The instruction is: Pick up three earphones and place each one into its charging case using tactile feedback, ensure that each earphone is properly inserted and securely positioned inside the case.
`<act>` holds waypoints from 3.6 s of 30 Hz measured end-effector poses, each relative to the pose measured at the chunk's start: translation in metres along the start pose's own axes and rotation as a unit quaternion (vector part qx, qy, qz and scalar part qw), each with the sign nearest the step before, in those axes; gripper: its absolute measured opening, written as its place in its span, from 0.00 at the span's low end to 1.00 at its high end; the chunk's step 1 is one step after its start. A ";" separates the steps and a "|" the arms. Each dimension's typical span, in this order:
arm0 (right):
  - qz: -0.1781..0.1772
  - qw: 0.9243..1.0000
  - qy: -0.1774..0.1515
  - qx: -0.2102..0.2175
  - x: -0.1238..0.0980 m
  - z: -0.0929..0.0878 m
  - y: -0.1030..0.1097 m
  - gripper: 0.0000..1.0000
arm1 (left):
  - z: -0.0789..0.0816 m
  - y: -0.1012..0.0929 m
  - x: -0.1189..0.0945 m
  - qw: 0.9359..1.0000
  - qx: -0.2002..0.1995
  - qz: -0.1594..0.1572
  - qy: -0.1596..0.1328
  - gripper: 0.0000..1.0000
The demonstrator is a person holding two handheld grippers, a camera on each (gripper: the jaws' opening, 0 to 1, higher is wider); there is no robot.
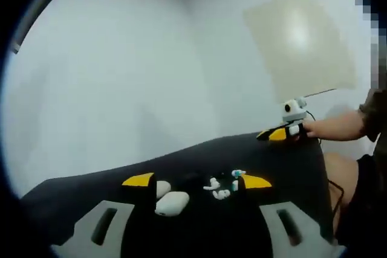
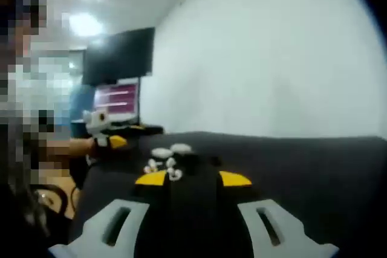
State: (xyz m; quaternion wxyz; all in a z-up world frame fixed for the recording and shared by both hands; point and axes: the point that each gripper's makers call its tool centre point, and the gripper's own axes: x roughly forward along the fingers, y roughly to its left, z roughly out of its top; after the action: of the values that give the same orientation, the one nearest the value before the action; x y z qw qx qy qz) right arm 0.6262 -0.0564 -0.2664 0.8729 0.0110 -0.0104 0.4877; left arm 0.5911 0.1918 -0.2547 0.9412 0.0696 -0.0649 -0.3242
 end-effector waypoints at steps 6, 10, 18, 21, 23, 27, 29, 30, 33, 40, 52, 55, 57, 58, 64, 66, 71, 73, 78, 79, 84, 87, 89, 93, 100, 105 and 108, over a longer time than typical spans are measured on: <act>0.005 1.000 -0.003 0.026 -0.001 0.000 0.000 0.33 | 0.004 0.006 -0.002 0.999 -0.042 0.007 -0.007 0.52; 0.007 0.999 -0.013 0.033 -0.003 0.004 0.003 0.33 | 0.010 0.011 -0.007 0.998 -0.057 0.011 -0.023 0.52; 0.014 0.999 -0.014 0.027 -0.002 0.004 0.008 0.33 | 0.011 -0.002 -0.008 0.999 -0.045 -0.008 -0.025 0.52; 0.013 0.999 -0.016 0.029 -0.002 0.005 0.008 0.33 | 0.012 -0.004 -0.009 0.999 -0.044 -0.012 -0.027 0.52; 0.013 0.999 -0.020 0.033 -0.002 0.006 0.008 0.33 | 0.012 -0.004 -0.009 0.999 -0.043 -0.012 -0.026 0.52; 0.010 0.999 -0.025 0.040 -0.001 0.008 0.006 0.33 | 0.012 -0.006 -0.008 0.999 -0.032 -0.018 -0.025 0.52; 0.010 0.999 -0.023 0.040 0.000 0.007 0.006 0.33 | 0.010 -0.008 -0.008 0.999 -0.030 -0.023 -0.022 0.52; 0.011 0.999 -0.021 0.039 0.000 0.006 0.007 0.33 | 0.010 -0.009 -0.007 0.999 -0.028 -0.025 -0.020 0.52; 0.014 0.999 -0.019 0.037 0.001 0.005 0.008 0.33 | 0.007 -0.010 -0.006 0.999 -0.022 -0.025 -0.013 0.52; 0.014 0.999 -0.021 0.033 0.000 0.006 0.009 0.33 | -0.004 -0.010 -0.002 0.999 -0.017 -0.026 0.012 0.52; 0.009 1.000 -0.016 0.009 -0.001 0.005 0.009 0.33 | 0.010 0.032 -0.013 0.996 -0.059 0.061 -0.026 0.40; 0.010 1.000 -0.012 0.010 0.000 0.004 0.009 0.33 | 0.010 0.036 -0.014 0.996 -0.032 0.083 -0.025 0.38; 0.010 1.000 -0.013 0.011 0.000 0.004 0.008 0.33 | 0.007 0.037 -0.013 0.996 -0.026 0.089 -0.018 0.38; 0.011 1.000 -0.015 0.011 -0.001 0.005 0.008 0.33 | 0.006 0.037 -0.013 0.996 -0.025 0.088 -0.014 0.38; 0.004 1.000 -0.010 0.009 -0.001 0.004 0.003 0.33 | -0.010 0.033 -0.005 0.996 0.002 0.082 0.030 0.37; 0.004 1.000 -0.003 0.002 0.000 0.001 0.003 0.33 | -0.019 0.031 -0.003 0.996 0.009 0.078 0.052 0.38; 0.004 1.000 0.012 -0.017 0.002 -0.003 0.005 0.33 | -0.033 0.024 0.003 0.993 0.028 0.072 0.093 0.38; 0.004 1.000 0.016 -0.022 0.002 -0.005 0.005 0.33 | -0.038 0.025 0.005 0.992 0.021 0.066 0.105 0.38; -0.001 1.000 0.016 -0.023 0.002 -0.004 0.004 0.33 | -0.048 0.036 0.016 0.985 -0.035 0.058 0.156 0.44; -0.002 1.000 0.016 -0.024 0.002 -0.004 0.003 0.33 | -0.051 0.038 0.019 0.984 -0.034 0.056 0.163 0.45; 0.000 1.000 0.013 -0.024 0.002 -0.004 0.003 0.33 | -0.064 0.040 0.025 0.975 -0.046 0.032 0.215 0.45; 0.002 1.000 0.012 -0.026 0.002 -0.003 0.004 0.33 | -0.063 0.040 0.033 0.972 -0.046 0.023 0.228 0.45; 0.002 1.000 0.011 -0.028 0.002 -0.003 0.004 0.33 | -0.062 0.042 0.037 0.971 -0.052 0.019 0.232 0.45; 0.003 1.000 0.009 -0.029 0.001 -0.002 0.004 0.33 | -0.066 0.045 0.045 0.967 -0.083 0.018 0.240 0.45; 0.007 1.000 0.006 -0.030 0.001 -0.001 0.005 0.33 | -0.080 0.039 0.048 0.960 -0.108 0.004 0.258 0.42; 0.008 0.999 0.004 -0.030 0.000 -0.001 0.006 0.33 | -0.077 0.038 0.054 0.961 -0.118 0.009 0.250 0.30; 0.008 1.000 0.004 -0.030 0.000 0.000 0.006 0.33 | -0.073 0.034 0.047 0.960 -0.121 0.013 0.253 0.29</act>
State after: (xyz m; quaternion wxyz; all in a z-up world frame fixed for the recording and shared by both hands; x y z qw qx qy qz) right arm 0.6211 -0.0531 -0.2664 0.8692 -0.0172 -0.0222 0.4937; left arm 0.6606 0.1955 -0.3164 0.9325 0.0344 0.2141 -0.2887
